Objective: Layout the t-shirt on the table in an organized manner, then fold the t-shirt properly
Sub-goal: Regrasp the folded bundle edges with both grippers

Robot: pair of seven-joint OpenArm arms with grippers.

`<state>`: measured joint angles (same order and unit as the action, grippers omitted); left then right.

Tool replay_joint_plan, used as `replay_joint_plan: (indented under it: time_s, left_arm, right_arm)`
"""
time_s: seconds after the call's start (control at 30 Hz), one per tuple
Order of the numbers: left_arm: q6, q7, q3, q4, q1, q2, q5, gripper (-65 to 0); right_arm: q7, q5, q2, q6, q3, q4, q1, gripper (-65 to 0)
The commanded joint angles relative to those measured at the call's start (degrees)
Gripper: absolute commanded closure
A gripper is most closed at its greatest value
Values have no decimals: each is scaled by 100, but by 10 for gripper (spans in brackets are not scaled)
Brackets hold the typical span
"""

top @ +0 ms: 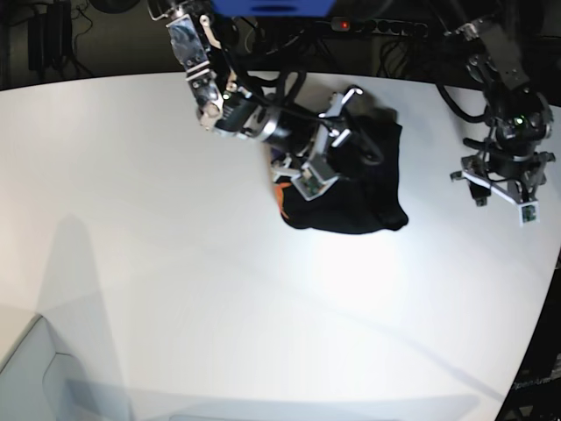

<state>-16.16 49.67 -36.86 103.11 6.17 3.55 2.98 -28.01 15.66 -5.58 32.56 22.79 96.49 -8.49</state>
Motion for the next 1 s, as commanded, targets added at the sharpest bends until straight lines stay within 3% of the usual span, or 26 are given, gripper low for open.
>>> replay_joint_plan:
  time_s: [0.0,0.2,0.4,0.5,0.6,0.97]
  left_arm:
    - [21,-92,-125,155,-24,10,181,-411]
    - [21,92,-468,199,310,18,1640,-508]
    - [30,919,-468,146,407,-34,3205,-515]
    - [30,1358,-424,146,363,-43,3706,-515]
    - [47,1455,-116,146,354,-43,3943,-515]
    - [47,1446,1000,-285,240,-368,3917,-515]
  right_arm:
    - [133,126,-61,46,-156,263,1,-249]
    - [115,126,-70,46,-982,483,-87,-258]
    - [115,126,-176,37,-1747,492,-281,-423]
    - [115,126,-176,37,-1870,466,-351,-452]
    - [115,126,-167,37,-1923,483,-412,-452]
    - [115,126,-79,37,-1949,492,-579,-451]
